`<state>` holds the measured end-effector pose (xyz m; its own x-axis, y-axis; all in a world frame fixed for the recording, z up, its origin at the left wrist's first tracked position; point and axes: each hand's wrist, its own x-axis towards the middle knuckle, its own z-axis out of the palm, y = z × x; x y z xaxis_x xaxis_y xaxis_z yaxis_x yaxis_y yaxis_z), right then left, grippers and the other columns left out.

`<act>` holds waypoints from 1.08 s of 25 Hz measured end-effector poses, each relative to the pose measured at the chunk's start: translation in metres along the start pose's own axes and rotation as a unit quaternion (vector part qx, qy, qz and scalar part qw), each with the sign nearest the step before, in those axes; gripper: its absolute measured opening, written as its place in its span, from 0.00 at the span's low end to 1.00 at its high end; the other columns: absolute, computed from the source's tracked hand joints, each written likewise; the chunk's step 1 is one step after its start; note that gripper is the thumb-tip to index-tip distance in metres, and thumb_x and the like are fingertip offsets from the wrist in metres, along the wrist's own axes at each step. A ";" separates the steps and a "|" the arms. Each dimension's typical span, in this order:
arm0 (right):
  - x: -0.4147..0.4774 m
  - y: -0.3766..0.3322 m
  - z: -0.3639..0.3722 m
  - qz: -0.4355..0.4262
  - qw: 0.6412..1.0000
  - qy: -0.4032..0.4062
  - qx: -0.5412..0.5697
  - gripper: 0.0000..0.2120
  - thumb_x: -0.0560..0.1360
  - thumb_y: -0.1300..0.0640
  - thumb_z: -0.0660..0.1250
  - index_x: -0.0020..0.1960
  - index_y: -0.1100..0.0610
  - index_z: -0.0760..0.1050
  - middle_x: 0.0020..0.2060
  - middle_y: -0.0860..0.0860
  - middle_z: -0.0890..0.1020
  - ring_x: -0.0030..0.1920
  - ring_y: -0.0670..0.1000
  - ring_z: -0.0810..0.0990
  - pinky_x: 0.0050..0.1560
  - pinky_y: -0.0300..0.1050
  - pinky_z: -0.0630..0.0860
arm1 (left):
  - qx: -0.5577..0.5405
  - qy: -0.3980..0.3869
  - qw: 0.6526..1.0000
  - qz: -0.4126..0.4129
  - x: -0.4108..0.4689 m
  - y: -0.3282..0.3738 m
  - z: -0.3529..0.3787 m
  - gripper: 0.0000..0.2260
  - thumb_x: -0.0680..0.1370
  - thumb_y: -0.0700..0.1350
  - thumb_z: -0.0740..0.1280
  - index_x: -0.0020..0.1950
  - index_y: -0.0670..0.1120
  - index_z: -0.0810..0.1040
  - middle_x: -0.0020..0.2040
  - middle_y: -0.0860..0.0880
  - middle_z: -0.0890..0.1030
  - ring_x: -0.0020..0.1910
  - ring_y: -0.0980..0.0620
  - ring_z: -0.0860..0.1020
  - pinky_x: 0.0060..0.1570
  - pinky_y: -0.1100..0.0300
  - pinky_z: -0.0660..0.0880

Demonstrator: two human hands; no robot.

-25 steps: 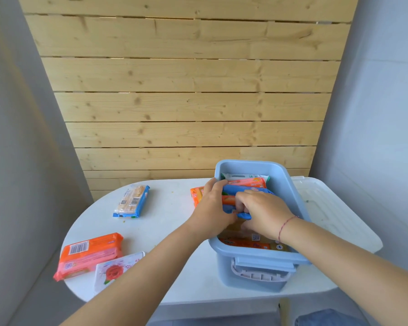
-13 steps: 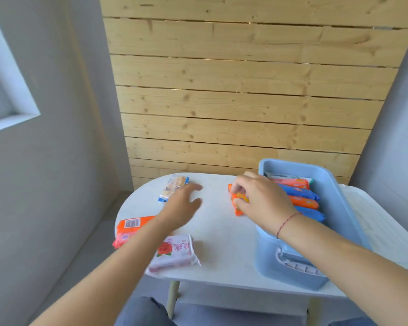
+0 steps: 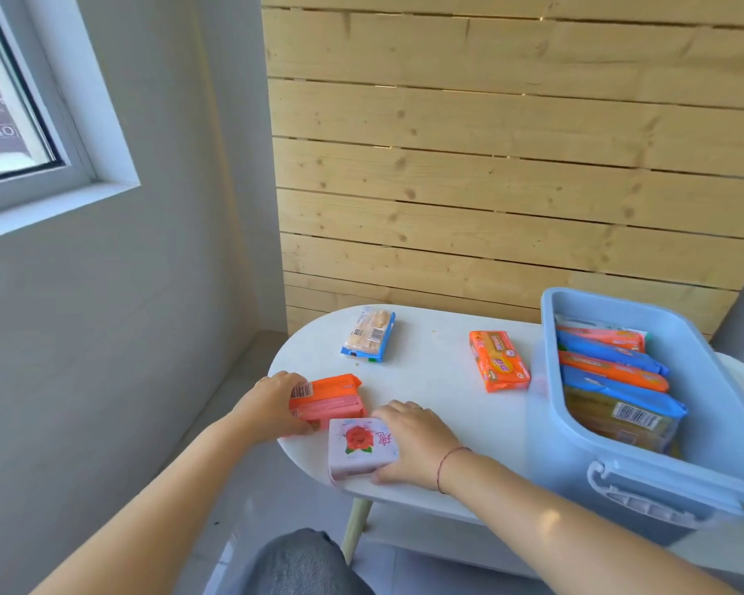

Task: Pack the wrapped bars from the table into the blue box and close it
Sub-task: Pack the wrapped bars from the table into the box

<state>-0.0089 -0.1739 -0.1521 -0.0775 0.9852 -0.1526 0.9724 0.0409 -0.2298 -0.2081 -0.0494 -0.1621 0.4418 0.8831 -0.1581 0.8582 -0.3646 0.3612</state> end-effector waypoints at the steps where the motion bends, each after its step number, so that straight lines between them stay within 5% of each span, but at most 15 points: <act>1: -0.004 0.000 -0.005 -0.011 0.999 0.048 -0.013 0.29 0.66 0.47 0.72 0.63 0.53 0.68 0.59 0.51 0.72 0.61 0.55 0.69 0.58 0.46 0.68 | -0.007 0.007 1.000 -0.002 0.002 0.001 0.002 0.29 0.64 0.56 0.73 0.63 0.51 0.71 0.56 0.52 0.75 0.55 0.50 0.73 0.52 0.56 0.74; 6: -0.064 0.016 -0.085 -0.072 0.963 0.256 0.034 0.26 0.61 0.50 0.71 0.57 0.50 0.70 0.52 0.48 0.75 0.52 0.50 0.70 0.50 0.42 0.68 | -0.005 0.002 1.000 0.005 0.006 0.018 0.009 0.29 0.63 0.57 0.74 0.61 0.52 0.71 0.51 0.54 0.74 0.50 0.52 0.73 0.47 0.59 0.73; 10: -0.136 0.077 -0.153 0.022 0.950 0.296 0.096 0.26 0.58 0.50 0.74 0.52 0.43 0.67 0.45 0.41 0.77 0.45 0.38 0.75 0.42 0.30 0.70 | -0.004 -0.045 0.998 0.033 0.007 0.076 0.014 0.37 0.67 0.58 0.74 0.71 0.50 0.64 0.66 0.50 0.70 0.63 0.49 0.70 0.58 0.56 0.71; 13: -0.173 0.124 -0.159 0.124 0.951 0.275 0.075 0.28 0.57 0.54 0.77 0.50 0.44 0.65 0.43 0.41 0.75 0.42 0.35 0.74 0.38 0.26 0.69 | -0.179 -0.006 0.974 0.136 -0.005 0.155 0.001 0.31 0.72 0.58 0.69 0.72 0.53 0.64 0.70 0.53 0.68 0.69 0.54 0.67 0.65 0.61 0.63; 16: -0.180 0.147 -0.139 0.120 0.964 0.231 0.060 0.27 0.60 0.56 0.77 0.51 0.47 0.65 0.45 0.44 0.74 0.42 0.38 0.73 0.39 0.26 0.67 | -0.375 -0.066 0.892 0.243 -0.024 0.238 -0.013 0.18 0.74 0.59 0.65 0.63 0.59 0.73 0.60 0.60 0.76 0.58 0.63 0.74 0.58 0.70 0.69; 18: -0.176 0.153 -0.126 0.107 0.965 0.226 0.078 0.26 0.62 0.56 0.76 0.52 0.49 0.65 0.48 0.48 0.74 0.44 0.43 0.72 0.40 0.30 0.66 | -0.288 -0.071 0.901 0.318 -0.033 0.279 -0.010 0.19 0.70 0.59 0.71 0.59 0.64 0.73 0.55 0.58 0.76 0.52 0.62 0.74 0.51 0.75 0.69; 22: -0.164 0.160 -0.120 0.087 0.980 0.165 0.074 0.34 0.66 0.52 0.75 0.67 0.51 0.62 0.61 0.47 0.68 0.62 0.46 0.66 0.61 0.39 0.65 | 0.024 0.059 0.943 0.326 -0.026 0.315 0.005 0.27 0.65 0.58 0.74 0.62 0.56 0.74 0.55 0.51 0.74 0.55 0.48 0.68 0.54 0.57 0.66; 25: -0.160 0.167 -0.120 0.069 0.993 0.085 0.044 0.27 0.74 0.54 0.66 0.71 0.50 0.63 0.64 0.49 0.67 0.66 0.48 0.65 0.67 0.40 0.62 | 0.083 0.072 0.939 0.325 -0.022 0.319 0.011 0.23 0.64 0.57 0.74 0.56 0.54 0.75 0.55 0.51 0.74 0.56 0.48 0.68 0.55 0.54 0.64; 27: -0.159 0.169 -0.120 0.069 0.992 0.105 0.003 0.22 0.73 0.53 0.67 0.65 0.50 0.70 0.60 0.48 0.70 0.62 0.49 0.67 0.64 0.41 0.64 | 0.093 0.068 0.935 0.335 -0.022 0.320 0.011 0.20 0.65 0.54 0.74 0.54 0.54 0.75 0.54 0.51 0.74 0.56 0.48 0.69 0.55 0.54 0.65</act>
<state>0.1945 -0.3033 -0.0509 0.1044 0.9943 0.0214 0.9693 -0.0969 -0.2260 0.0596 -0.1883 -0.0532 0.8704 0.4625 0.1690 0.4367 -0.8836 0.1692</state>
